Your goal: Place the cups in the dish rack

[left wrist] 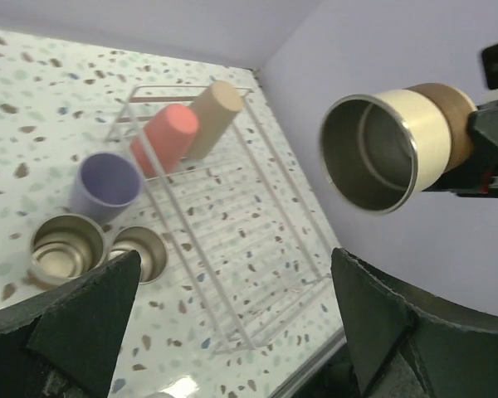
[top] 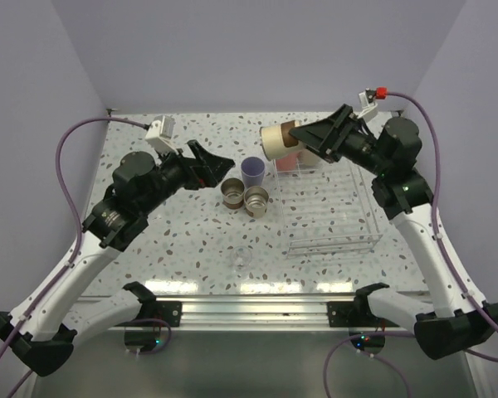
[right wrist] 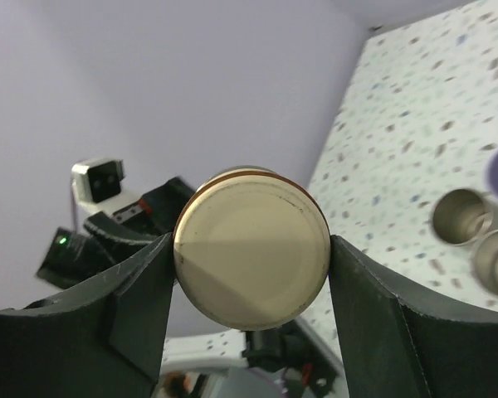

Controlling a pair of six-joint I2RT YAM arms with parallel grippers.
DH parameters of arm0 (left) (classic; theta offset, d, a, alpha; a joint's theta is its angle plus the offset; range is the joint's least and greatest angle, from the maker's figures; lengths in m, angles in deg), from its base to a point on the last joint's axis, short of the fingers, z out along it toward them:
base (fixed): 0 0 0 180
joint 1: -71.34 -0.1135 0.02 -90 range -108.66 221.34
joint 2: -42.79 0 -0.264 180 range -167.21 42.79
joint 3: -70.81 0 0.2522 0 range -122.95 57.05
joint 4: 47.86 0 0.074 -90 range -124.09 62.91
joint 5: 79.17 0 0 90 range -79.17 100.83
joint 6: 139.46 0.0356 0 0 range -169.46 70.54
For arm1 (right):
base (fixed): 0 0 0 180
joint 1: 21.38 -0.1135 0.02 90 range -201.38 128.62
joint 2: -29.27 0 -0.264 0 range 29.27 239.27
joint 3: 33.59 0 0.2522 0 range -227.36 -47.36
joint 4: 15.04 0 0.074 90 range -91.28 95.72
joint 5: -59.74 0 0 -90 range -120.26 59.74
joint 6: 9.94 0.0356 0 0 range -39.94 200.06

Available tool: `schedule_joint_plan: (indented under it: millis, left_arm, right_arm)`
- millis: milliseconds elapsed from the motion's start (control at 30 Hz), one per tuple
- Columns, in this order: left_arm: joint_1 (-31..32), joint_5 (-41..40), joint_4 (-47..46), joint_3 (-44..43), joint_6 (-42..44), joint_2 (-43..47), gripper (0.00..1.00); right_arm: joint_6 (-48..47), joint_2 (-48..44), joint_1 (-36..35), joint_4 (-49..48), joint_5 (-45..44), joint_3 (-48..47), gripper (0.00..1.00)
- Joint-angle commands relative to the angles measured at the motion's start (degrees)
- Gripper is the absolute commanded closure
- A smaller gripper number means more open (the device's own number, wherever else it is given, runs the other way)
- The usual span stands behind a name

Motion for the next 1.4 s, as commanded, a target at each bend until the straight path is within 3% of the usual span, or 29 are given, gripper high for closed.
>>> schedule_joint_plan:
  millis: [0, 200, 367, 500, 1033, 1367]
  left_arm:
    - [0.0, -10.5, 10.5, -2.9, 4.8, 2.0, 0.00]
    - [0.0, -16.0, 12.4, -2.7, 6.2, 4.3, 0.00]
    - [0.0, -17.9, 13.6, -3.8, 7.7, 3.8, 0.00]
    - [0.0, -18.3, 14.5, -4.2, 8.5, 3.5, 0.00]
    - [0.0, -22.6, 19.8, -4.4, 9.6, 5.8, 0.00]
    - [0.0, -23.5, 20.2, -4.9, 10.3, 5.0, 0.00]
  right_arm:
    - [-15.6, -0.2, 2.8, 15.3, -4.9, -6.8, 1.00]
    - [-30.2, 4.2, 2.9, 34.7, -21.7, -17.1, 1.00]
    - [-37.0, 9.2, 3.0, 41.3, -38.1, -22.4, 1.00]
    - [-40.6, 14.2, 3.1, 42.3, -44.4, -23.5, 1.00]
    - [-45.2, 29.6, 3.3, 39.2, -56.5, -28.0, 1.00]
    - [-44.5, 43.2, 7.2, 38.2, -54.0, -35.4, 1.00]
